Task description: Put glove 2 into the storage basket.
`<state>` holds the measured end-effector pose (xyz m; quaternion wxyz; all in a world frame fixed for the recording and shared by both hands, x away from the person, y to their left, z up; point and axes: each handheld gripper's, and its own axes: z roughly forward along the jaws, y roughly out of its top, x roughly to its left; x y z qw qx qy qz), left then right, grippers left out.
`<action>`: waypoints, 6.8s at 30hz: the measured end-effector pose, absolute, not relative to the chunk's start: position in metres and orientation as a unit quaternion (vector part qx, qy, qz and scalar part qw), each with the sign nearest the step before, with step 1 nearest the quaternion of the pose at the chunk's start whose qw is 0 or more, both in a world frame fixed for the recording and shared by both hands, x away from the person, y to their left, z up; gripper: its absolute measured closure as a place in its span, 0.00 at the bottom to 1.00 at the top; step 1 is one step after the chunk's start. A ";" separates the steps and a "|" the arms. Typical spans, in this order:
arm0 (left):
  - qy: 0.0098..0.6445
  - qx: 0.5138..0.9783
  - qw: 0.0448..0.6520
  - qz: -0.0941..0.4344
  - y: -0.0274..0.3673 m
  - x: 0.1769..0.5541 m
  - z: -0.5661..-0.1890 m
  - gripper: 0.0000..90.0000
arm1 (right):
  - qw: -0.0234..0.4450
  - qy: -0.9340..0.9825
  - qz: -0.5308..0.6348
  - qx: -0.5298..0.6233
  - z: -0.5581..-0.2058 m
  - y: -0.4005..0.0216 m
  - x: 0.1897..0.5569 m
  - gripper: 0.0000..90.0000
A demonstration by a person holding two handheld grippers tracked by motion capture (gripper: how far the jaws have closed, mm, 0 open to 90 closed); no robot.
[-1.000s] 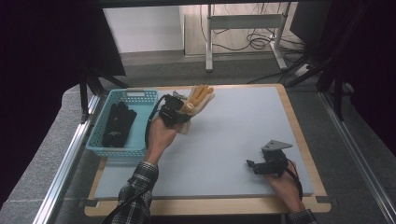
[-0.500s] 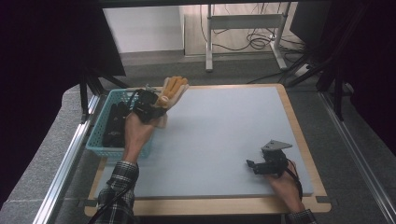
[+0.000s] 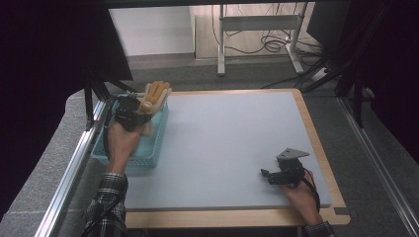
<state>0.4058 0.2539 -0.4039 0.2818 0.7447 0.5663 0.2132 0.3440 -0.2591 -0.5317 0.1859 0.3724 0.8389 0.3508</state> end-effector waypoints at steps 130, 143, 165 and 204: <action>0.604 0.725 0.281 0.176 0.307 0.415 -0.461 0.38 | 0.186 0.839 0.351 0.373 -0.532 -0.259 0.344 0.17; 0.592 0.719 0.322 0.168 0.308 0.399 -0.451 0.14 | 0.186 0.839 0.351 0.373 -0.532 -0.259 0.344 0.17; 0.544 0.736 0.370 0.161 0.289 0.371 -0.435 0.09 | 0.186 0.839 0.351 0.372 -0.532 -0.259 0.344 0.17; 0.445 0.793 0.381 0.164 0.204 0.347 -0.441 0.00 | 0.187 0.839 0.351 0.372 -0.532 -0.259 0.344 0.17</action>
